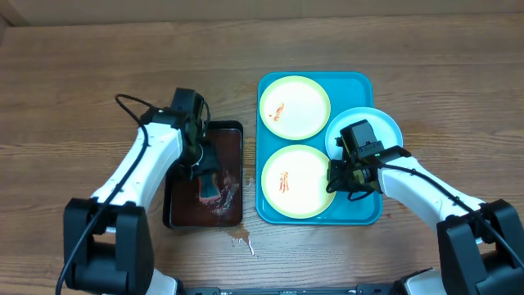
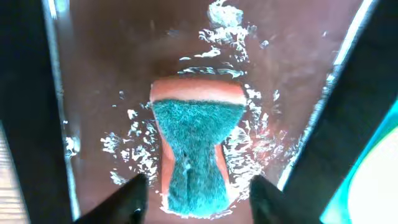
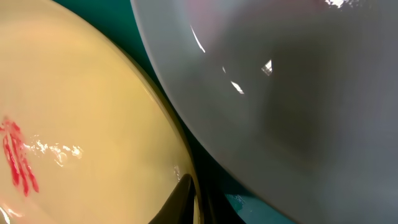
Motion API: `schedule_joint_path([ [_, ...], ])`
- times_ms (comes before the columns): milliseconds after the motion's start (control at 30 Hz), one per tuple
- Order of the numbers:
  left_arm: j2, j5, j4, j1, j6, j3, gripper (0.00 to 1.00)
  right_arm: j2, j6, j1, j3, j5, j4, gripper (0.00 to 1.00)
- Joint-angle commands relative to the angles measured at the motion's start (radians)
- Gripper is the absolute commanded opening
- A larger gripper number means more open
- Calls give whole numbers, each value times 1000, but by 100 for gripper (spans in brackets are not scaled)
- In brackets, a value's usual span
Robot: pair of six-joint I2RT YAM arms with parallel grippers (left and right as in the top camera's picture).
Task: Clean dirty plates on tray and stack at the side
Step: 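Wet the sponge in the black tray, then lift it toward the lower yellow plate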
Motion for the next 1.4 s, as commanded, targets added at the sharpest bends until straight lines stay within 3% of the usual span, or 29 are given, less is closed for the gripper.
schedule_joint_path([
  [0,-10,-21,-10,-5,9,-10,61,20,-3,1,13,29,2,8],
  [133,10,-21,78,-5,5,-87,59,20,-3,1,13,29,2,8],
  [333,34,37,182,-8,0,-158,44,20,-3,1,13,29,2,8],
  [367,35,40,188,-11,1,-162,40,20,-3,1,13,29,2,8],
  [433,35,40,191,-16,1,-163,12,20,-3,1,13,29,2,8],
  [467,35,41,191,-18,1,-163,4,20,-3,1,13,29,2,8],
  [633,34,41,148,-14,2,-141,4,20,-3,1,13,29,1,8],
  [1100,13,-36,-111,-16,27,146,4,20,-3,1,13,29,-1,8],
  [1367,13,-175,-251,-38,39,314,4,20,-3,1,13,29,-1,10],
])
